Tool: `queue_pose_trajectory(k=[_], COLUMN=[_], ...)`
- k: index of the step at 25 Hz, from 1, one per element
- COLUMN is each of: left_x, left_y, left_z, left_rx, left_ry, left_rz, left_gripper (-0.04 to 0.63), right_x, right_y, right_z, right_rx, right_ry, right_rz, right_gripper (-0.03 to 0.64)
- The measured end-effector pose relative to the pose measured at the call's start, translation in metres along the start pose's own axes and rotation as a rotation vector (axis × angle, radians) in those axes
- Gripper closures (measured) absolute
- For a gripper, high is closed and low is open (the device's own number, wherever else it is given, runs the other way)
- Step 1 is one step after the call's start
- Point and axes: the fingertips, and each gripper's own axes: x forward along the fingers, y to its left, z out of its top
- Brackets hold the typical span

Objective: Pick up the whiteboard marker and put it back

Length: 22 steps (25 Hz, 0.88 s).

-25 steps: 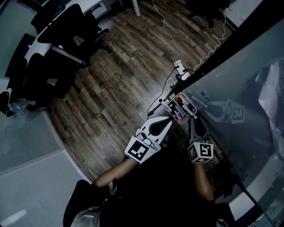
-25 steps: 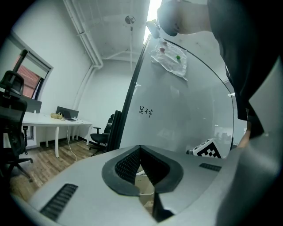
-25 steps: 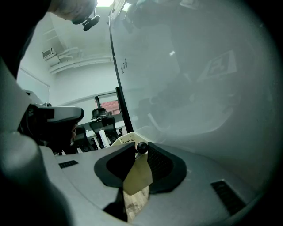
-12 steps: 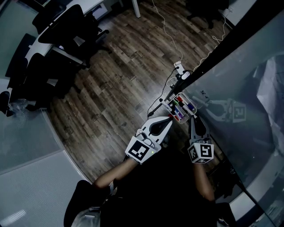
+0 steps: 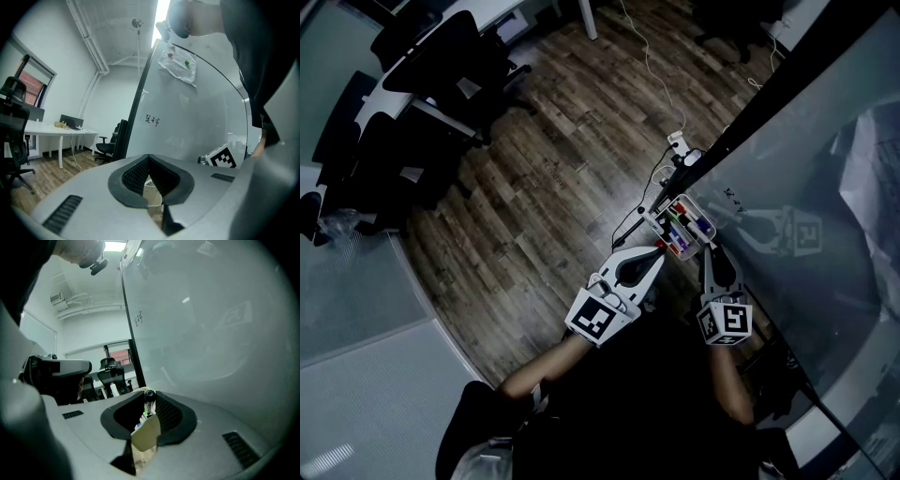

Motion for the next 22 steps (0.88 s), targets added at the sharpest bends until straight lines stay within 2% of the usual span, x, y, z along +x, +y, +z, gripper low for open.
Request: queue_pose_trajectory(k=[22], left_x=[-0.006], left_y=[-0.011], left_z=[0.003], left_rx=[0.023], left_ry=[-0.019], left_rz=[-0.025], left_gripper=[0.588], right_x=[-0.019], right_y=[0.009], right_z=[0.019], right_rx=[-0.014], right_ry=[-0.065], right_rz=[-0.001], right_gripper=[0.534])
